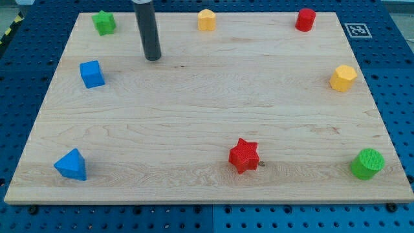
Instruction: Touch the green star
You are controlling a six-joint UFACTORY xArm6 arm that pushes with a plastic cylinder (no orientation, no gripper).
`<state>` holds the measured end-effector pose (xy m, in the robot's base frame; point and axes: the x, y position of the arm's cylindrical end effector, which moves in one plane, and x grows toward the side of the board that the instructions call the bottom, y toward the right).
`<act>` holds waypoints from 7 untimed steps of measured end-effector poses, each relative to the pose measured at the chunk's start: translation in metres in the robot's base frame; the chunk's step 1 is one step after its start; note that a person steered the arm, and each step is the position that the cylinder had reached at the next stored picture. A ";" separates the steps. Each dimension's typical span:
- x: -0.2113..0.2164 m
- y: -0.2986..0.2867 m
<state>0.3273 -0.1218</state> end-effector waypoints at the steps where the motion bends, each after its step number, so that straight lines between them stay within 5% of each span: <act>1: -0.022 -0.021; 6: -0.034 -0.123; 7: -0.064 -0.142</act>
<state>0.2628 -0.2641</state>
